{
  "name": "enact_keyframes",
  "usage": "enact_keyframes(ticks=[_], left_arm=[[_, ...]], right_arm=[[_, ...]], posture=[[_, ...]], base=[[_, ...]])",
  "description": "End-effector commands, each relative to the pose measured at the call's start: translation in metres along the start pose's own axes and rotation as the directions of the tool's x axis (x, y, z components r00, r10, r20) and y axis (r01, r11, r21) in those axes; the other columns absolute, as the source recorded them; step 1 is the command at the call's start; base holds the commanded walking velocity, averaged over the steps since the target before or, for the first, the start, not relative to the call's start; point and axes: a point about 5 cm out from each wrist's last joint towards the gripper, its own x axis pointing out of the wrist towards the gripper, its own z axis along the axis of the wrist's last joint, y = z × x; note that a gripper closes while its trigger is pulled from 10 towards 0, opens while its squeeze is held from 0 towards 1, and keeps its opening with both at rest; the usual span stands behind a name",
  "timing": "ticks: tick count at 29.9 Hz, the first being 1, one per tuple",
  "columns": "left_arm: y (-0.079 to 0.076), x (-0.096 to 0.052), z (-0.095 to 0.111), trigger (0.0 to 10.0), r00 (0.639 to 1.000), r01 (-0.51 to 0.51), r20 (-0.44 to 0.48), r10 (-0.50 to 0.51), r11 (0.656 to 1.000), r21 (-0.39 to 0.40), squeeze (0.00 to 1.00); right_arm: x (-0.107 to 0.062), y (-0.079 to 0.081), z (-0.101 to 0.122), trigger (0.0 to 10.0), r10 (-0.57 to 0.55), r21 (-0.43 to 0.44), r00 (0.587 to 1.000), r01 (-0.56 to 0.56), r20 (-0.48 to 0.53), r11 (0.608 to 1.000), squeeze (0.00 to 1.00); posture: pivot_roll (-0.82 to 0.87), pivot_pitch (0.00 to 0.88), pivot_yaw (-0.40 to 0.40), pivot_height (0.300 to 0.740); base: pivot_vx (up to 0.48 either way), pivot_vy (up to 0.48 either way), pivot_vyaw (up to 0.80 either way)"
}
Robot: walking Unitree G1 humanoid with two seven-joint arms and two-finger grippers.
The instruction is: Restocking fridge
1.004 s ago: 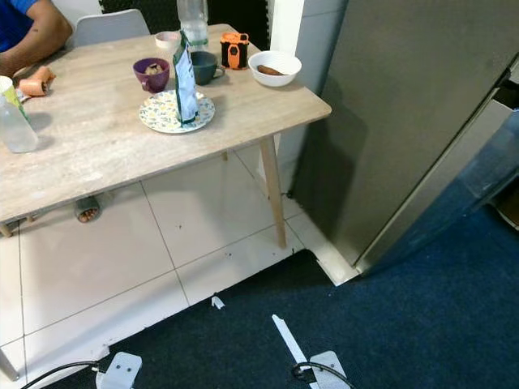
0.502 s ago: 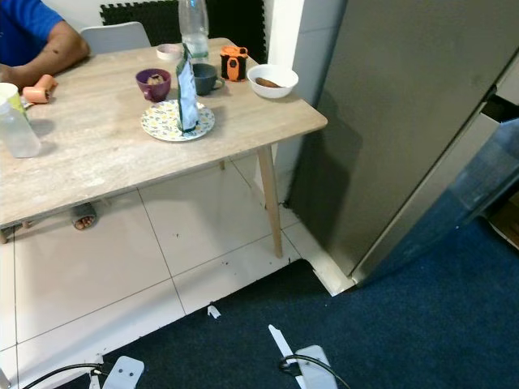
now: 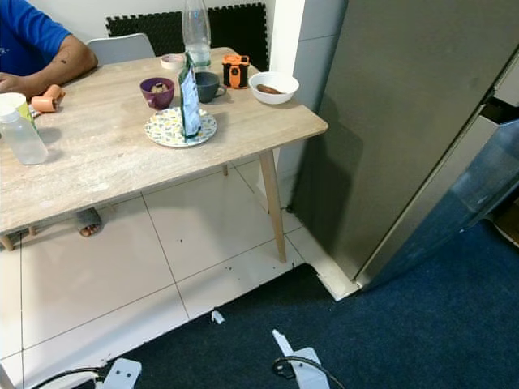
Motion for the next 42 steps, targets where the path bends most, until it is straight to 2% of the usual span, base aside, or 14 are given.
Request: enact_keyframes(ticks=[1, 31, 42], left_arm=[[-0.0263, 0.0015, -0.0078, 10.0, 0.994, 0.107, -0.026, -0.108, 0.994, -0.031, 0.00], [-0.0281, 0.0018, -0.0062, 10.0, 0.992, 0.122, -0.021, -0.123, 0.992, -0.030, 0.00], [-0.0283, 0.0018, -0.0059, 10.0, 0.991, 0.128, -0.025, -0.128, 0.992, -0.003, 0.00]], right_arm=[[-0.0016, -0.0007, -0.0106, 10.0, 0.002, 0.015, 0.999, -0.002, -0.035, 1.000, 0.00], [-0.0022, -0.0017, -0.0126, 10.0, -0.002, 0.029, 0.999, 0.003, -0.037, 1.000, 0.00], [-0.0023, -0.0023, -0.0130, 10.0, -0.005, 0.020, 0.999, 0.005, -0.041, 1.000, 0.00]], posture=[[-0.02, 0.095, -0.034, 0.740], [-0.02, 0.107, -0.034, 0.740], [-0.02, 0.101, -0.035, 0.740]], base=[[0.000, 0.000, 0.00], [0.000, 0.000, 0.00], [0.000, 0.000, 0.00]])
